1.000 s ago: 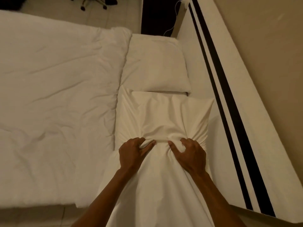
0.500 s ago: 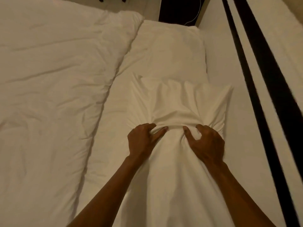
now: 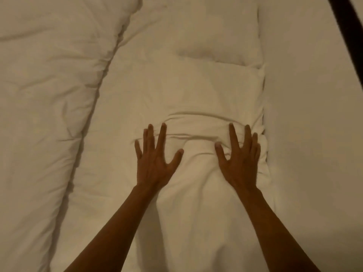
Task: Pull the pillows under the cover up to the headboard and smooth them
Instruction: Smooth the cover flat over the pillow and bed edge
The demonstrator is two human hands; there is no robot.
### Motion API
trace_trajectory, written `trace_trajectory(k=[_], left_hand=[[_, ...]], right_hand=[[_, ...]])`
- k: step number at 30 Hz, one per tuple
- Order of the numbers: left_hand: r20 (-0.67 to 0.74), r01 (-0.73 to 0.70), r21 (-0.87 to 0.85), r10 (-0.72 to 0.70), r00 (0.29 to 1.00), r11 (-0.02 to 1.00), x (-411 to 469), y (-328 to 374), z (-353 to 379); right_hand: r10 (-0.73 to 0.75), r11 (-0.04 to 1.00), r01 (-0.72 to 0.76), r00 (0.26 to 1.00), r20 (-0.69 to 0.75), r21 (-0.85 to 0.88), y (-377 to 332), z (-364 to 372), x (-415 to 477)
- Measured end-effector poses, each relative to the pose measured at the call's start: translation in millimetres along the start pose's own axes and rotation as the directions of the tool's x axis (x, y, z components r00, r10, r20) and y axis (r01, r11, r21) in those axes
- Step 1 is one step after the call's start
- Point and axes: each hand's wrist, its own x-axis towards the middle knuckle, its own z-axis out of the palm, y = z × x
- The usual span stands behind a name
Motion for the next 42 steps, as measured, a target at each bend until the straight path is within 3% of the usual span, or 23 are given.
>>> trace_trajectory(k=[5,12,17,19,22,25,29,32,34,37,39,42], left_hand=[[0.081,0.155,-0.018,-0.153,0.985,0.988,-76,-21,-5],[0.175,0.167,-0.014,-0.162,0.971,0.986,-124,-44,-18],[0.002,0.106,-0.128,-0.106,0.994,0.986,-91,18,-36],[0.033,0.087,-0.117,-0.083,0.996,0.989,-78,38,-26],[0.125,0.132,0.007,-0.132,0.983,0.991,-96,11,-3],[0.110,0.134,0.026,-0.137,0.985,0.991,-139,-33,-2],[0.213,0.254,-0.032,-0.242,0.947,0.967,-188,-59,-15],[0.206,0.289,-0.015,-0.280,0.938,0.957,-195,-58,-29],[0.146,0.260,-0.073,-0.248,0.958,0.963,-184,-40,-40],[0.101,0.099,-0.122,-0.087,0.991,0.988,-156,-7,-40],[0.136,0.048,-0.075,-0.037,0.990,0.996,-138,1,-27],[0.156,0.069,0.038,-0.074,0.985,0.997,-124,-2,-2]], right_hand=[[0.149,0.987,-0.154,0.985,0.087,0.048,17,-14,-78],[0.254,0.963,-0.264,0.955,0.156,0.050,24,-33,-157],[0.276,0.943,-0.279,0.960,0.043,0.180,-20,-52,-122],[0.242,0.951,-0.249,0.968,0.060,0.182,-38,-41,-97],[0.206,0.976,-0.212,0.971,0.124,0.039,-26,-20,-108],[0.205,0.978,-0.209,0.969,0.137,0.009,1,-19,-153],[0.291,0.954,-0.300,0.941,0.174,0.026,7,-28,-203],[0.411,0.904,-0.424,0.896,0.171,0.052,-7,-38,-221],[0.443,0.885,-0.455,0.888,0.122,0.100,-21,-44,-216],[0.379,0.915,-0.387,0.921,0.088,0.117,-42,-39,-186],[0.376,0.919,-0.385,0.921,0.099,0.086,-53,-26,-165],[0.402,0.916,-0.401,0.914,0.051,-0.024,-57,-6,-156]])
